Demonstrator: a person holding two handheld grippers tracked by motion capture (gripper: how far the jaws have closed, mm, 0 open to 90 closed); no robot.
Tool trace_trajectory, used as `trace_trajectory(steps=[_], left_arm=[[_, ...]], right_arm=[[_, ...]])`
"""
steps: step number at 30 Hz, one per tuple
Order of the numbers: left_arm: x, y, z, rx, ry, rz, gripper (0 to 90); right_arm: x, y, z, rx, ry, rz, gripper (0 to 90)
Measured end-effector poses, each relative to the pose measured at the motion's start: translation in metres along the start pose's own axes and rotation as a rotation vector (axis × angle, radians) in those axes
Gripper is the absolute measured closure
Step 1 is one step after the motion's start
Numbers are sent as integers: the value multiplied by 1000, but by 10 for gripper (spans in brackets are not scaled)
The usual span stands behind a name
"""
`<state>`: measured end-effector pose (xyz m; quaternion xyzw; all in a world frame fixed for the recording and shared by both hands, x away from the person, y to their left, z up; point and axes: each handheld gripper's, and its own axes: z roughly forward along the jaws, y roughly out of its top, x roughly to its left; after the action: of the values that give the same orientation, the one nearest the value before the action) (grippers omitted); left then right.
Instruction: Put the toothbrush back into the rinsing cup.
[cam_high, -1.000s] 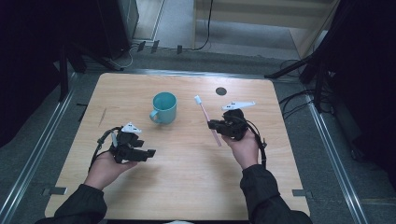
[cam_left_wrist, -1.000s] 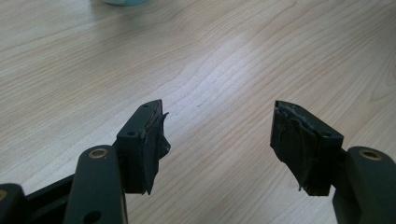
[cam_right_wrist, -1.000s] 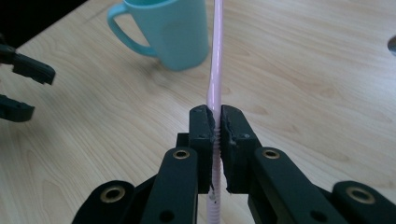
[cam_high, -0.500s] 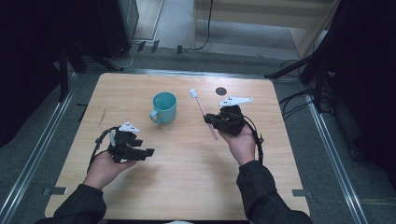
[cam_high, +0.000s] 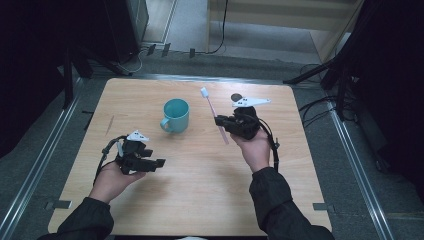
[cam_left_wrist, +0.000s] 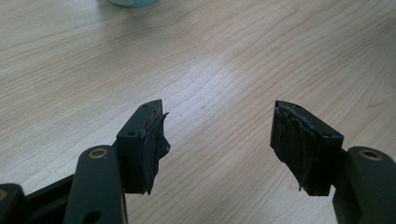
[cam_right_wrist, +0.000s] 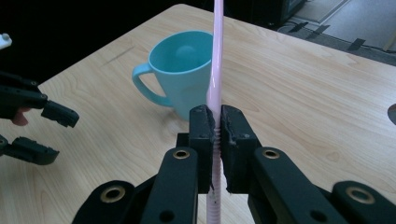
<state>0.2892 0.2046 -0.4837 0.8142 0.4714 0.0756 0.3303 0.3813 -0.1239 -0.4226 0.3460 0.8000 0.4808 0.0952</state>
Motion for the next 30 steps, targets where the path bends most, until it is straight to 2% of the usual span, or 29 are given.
trace_trajectory(steps=[4, 11, 17, 23, 30], left_arm=[[0, 0, 0, 0, -3, -1, 350], [0, 0, 0, -2, -4, -2, 350], [0, 0, 0, -5, -3, -6, 350], [0, 0, 0, -7, -3, -7, 350], [0, 0, -1, -9, -4, -7, 350]], right_arm=[[2, 1, 1, -37, 17, 11, 843], [6, 5, -1, -116, 34, -1, 843], [14, 11, -4, -195, 30, -49, 843], [20, 18, -4, -241, 32, -89, 843], [25, 24, 1, -277, 40, -93, 843]])
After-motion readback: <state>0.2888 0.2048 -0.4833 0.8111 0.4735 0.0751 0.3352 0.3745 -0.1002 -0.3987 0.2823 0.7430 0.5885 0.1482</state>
